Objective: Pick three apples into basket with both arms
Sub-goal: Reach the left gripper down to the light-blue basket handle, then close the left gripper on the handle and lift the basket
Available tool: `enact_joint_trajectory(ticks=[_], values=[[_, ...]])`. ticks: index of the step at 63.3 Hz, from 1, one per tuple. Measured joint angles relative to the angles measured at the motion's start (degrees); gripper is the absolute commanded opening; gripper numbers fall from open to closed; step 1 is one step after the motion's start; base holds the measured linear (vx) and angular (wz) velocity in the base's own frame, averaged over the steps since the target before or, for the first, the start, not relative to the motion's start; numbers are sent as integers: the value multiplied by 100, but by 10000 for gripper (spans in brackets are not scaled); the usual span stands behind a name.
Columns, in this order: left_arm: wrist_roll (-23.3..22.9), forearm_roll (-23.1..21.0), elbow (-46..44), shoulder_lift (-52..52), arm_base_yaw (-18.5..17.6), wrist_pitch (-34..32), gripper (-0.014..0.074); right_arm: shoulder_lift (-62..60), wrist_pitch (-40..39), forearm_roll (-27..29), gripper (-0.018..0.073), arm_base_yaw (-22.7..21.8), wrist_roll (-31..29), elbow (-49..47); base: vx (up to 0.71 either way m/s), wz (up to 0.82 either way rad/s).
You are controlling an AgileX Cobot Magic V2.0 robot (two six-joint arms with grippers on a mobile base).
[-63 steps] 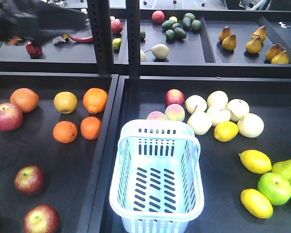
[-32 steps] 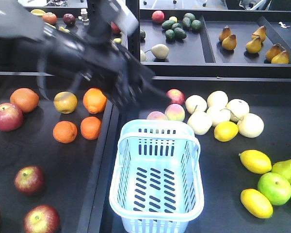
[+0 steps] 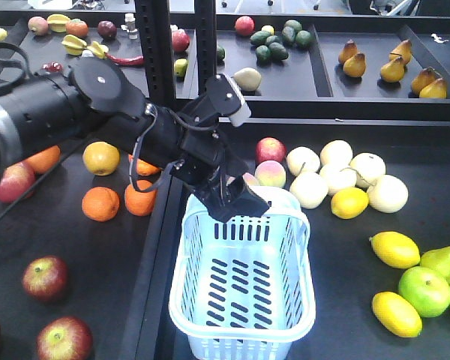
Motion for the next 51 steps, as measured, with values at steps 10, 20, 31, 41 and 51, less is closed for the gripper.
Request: enact_joint_trajectory(ticks=[10, 20, 31, 41, 51], values=[[20, 19, -2, 141, 0, -28, 538, 0, 0, 0, -5, 0, 0, 0, 0, 0], [24, 23, -2, 237, 0, -28, 538, 0, 0, 0, -5, 0, 0, 0, 0, 0], [39, 42, -6, 388, 0, -71, 538, 0, 0, 0, -5, 0, 0, 0, 0, 0], [45, 152, -6, 572, 0, -155, 538, 0, 0, 0, -5, 0, 0, 0, 0, 0], [45, 175, -6, 683, 0, -186, 529, 0, 0, 0, -5, 0, 0, 0, 0, 0]])
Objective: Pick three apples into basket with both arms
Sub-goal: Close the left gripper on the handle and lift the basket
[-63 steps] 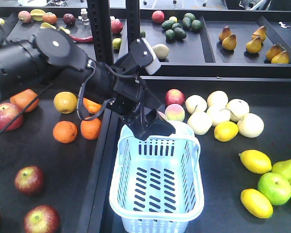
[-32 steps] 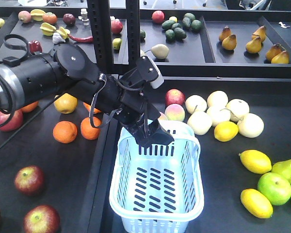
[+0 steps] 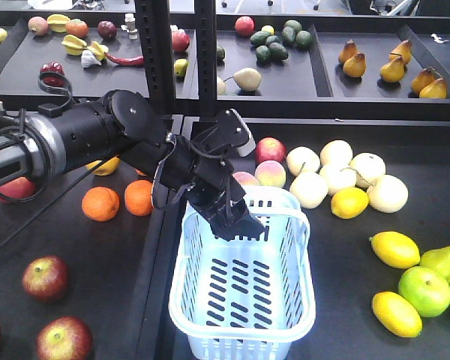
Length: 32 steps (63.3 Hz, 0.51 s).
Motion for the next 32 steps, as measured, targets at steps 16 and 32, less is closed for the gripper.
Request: enact_joint_trajectory(ticks=[16, 32], values=[[0, 0, 0, 22, 0, -72, 199, 0, 0, 0, -5, 0, 0, 0, 0, 0], [24, -33, -6, 9, -10, -105, -8, 0, 0, 0, -5, 0, 0, 0, 0, 0]])
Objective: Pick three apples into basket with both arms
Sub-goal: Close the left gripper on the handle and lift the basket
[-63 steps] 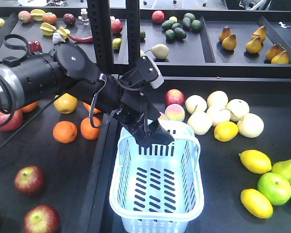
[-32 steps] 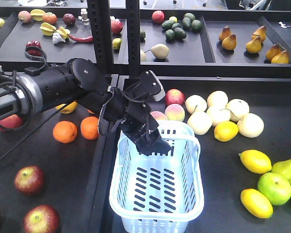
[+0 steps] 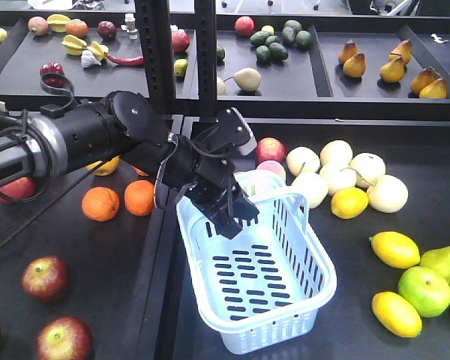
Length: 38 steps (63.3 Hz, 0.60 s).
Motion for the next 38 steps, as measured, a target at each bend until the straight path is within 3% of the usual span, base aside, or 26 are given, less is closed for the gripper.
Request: enact_joint_trajectory(ticks=[13, 26, 38], values=[[-242, 76, 0, -304, 0, 225, -7, 0, 0, 0, -5, 0, 0, 0, 0, 0], [-1246, 104, 0, -1013, 0, 838, -7, 0, 0, 0, -5, 0, 0, 0, 0, 0], [-1815, 116, 0, -1749, 0, 1248, -7, 0, 0, 0, -5, 0, 0, 0, 0, 0]])
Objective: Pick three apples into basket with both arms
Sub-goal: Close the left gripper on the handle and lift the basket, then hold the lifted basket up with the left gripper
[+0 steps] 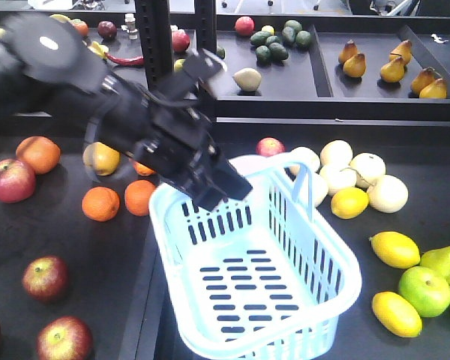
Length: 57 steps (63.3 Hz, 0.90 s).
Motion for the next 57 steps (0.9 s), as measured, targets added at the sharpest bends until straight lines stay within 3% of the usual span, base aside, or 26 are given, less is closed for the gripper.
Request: enact_joint_trajectory(ticks=[20, 35, 46, 57], values=[[-778, 80, 0, -1461, 0, 93, -7, 0, 0, 0, -5, 0, 0, 0, 0, 0], [-1649, 1034, 57, -2225, 0, 408, -7, 0, 0, 0, -5, 0, 0, 0, 0, 0], [-1799, 1273, 796, -2939, 0, 333, -7, 0, 0, 0, -5, 0, 0, 0, 0, 0], [-1907, 1234, 2150, -3772, 0, -407, -7, 0, 0, 0, -5, 0, 0, 0, 0, 0]])
